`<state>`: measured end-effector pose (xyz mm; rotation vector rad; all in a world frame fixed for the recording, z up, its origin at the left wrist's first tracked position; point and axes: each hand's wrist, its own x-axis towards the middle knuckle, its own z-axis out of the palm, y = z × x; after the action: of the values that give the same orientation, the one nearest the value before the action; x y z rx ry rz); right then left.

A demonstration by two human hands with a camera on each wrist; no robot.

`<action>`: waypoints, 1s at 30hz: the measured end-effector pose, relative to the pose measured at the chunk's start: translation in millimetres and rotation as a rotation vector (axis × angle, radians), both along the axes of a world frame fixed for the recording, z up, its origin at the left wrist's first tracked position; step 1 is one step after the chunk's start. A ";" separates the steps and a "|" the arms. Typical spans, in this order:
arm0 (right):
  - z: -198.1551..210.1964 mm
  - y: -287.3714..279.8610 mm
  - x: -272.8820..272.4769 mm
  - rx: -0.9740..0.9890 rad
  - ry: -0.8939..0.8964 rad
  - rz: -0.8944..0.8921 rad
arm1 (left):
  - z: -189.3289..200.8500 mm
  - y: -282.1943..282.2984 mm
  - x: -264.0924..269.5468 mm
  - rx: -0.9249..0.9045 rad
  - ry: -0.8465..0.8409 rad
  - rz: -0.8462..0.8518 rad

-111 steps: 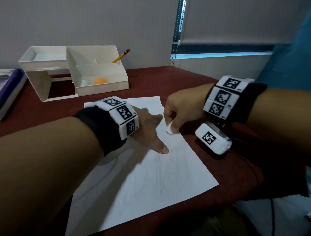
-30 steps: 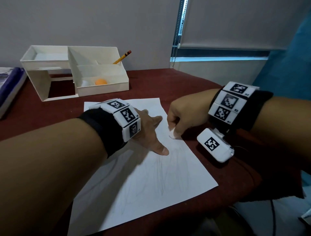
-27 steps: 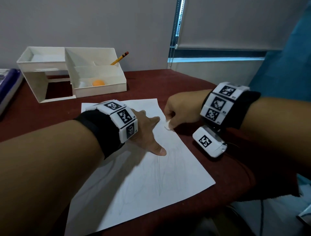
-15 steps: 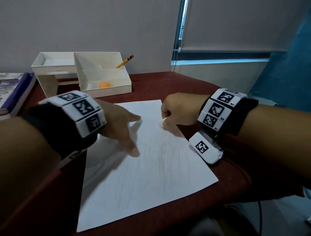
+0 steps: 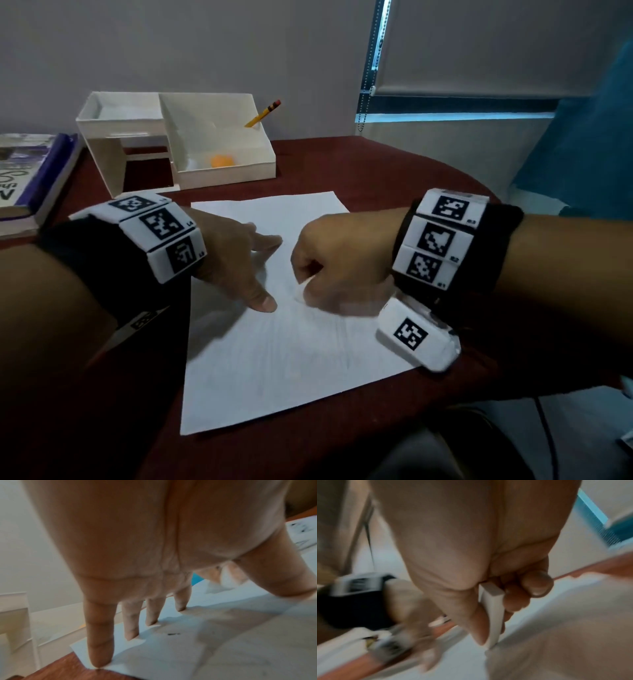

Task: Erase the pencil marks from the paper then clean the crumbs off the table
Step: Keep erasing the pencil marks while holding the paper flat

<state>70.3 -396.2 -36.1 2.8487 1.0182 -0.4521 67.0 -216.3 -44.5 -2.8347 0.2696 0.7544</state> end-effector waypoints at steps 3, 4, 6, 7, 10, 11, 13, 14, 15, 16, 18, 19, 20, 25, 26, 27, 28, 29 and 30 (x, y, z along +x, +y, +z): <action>3.0 -9.5 17.9 0.021 -0.057 -0.067 | -1.2 -0.4 -0.3 0.014 -0.009 -0.004; 3.1 -14.4 27.7 0.028 -0.114 -0.120 | -1.7 -0.3 -0.8 0.016 -0.014 -0.004; 0.5 -14.2 31.9 0.002 -0.168 -0.167 | -2.5 -0.2 -1.2 0.022 -0.020 -0.003; -1.1 -8.9 25.5 -0.028 -0.165 -0.140 | -2.4 -0.7 -1.6 0.025 -0.024 -0.004; 1.7 5.4 1.6 -0.016 -0.034 -0.034 | -1.1 -1.7 -2.5 0.029 -0.023 -0.005; 2.9 4.0 2.3 -0.013 -0.029 -0.034 | -0.8 -1.5 -2.3 0.030 -0.021 -0.002; 4.6 -5.8 21.8 -0.018 -0.103 -0.143 | -1.0 -0.9 -2.3 0.023 -0.020 0.001; 5.0 -9.9 31.7 -0.016 -0.154 -0.201 | -1.1 -0.1 -2.4 0.017 -0.021 0.001; 4.7 -11.5 36.3 -0.021 -0.195 -0.234 | -1.8 0.4 -2.8 0.016 -0.020 0.002; 2.9 -10.6 34.4 -0.040 -0.208 -0.233 | -1.9 0.4 -3.3 0.017 -0.020 0.002; -0.6 0.6 17.4 -0.061 -0.149 -0.140 | -0.9 -1.0 -4.6 0.021 -0.021 0.002; -1.2 5.7 6.7 -0.043 -0.078 -0.088 | -0.4 -2.5 -5.5 0.027 -0.021 -0.001; -0.8 7.6 -0.2 -0.018 -0.023 -0.053 | 0.4 -3.3 -6.2 0.034 -0.022 -0.001; 3.4 -11.1 38.0 0.026 -0.214 -0.152 | 8.1 -3.8 -16.2 -0.013 -0.085 0.009; 4.7 -13.0 41.2 0.015 -0.228 -0.150 | 12.9 -1.7 -20.9 -0.061 -0.091 0.008; 4.5 -13.4 42.1 0.010 -0.235 -0.141 | 17.3 1.5 -25.9 -0.115 -0.080 0.002; 4.6 -13.7 42.8 0.021 -0.237 -0.132 | 20.9 5.8 -30.9 -0.154 -0.055 -0.004; 3.9 -14.4 44.1 0.036 -0.236 -0.124 | 22.1 10.1 -34.8 -0.157 -0.021 -0.010; 3.5 -14.6 44.3 0.049 -0.237 -0.118 | 21.0 14.3 -38.7 -0.130 0.015 -0.011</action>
<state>114.6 -410.8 -32.6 2.9259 0.8329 -0.0944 28.2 -202.0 -23.5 -2.9472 0.3488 0.7835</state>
